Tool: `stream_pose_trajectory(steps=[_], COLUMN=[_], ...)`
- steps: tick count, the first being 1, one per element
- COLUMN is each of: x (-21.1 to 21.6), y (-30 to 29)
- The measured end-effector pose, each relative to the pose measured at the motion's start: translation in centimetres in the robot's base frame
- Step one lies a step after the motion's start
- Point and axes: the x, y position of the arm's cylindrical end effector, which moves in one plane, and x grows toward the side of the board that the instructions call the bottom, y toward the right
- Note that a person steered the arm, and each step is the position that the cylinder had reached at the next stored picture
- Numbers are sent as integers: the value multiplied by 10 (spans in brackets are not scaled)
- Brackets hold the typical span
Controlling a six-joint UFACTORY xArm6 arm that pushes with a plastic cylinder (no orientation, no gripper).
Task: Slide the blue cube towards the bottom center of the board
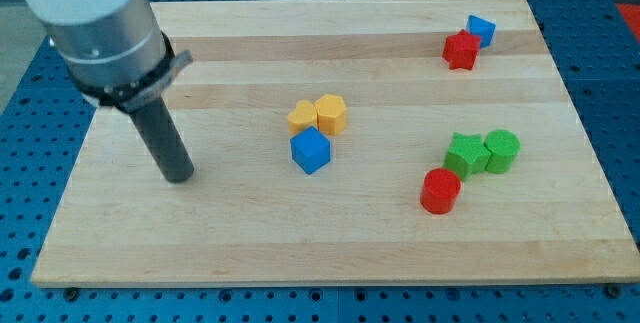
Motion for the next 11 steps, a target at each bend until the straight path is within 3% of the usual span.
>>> stream_pose_trajectory(steps=[4, 6, 9, 11], x=[-29, -14, -27, 28], y=[100, 141, 168, 201])
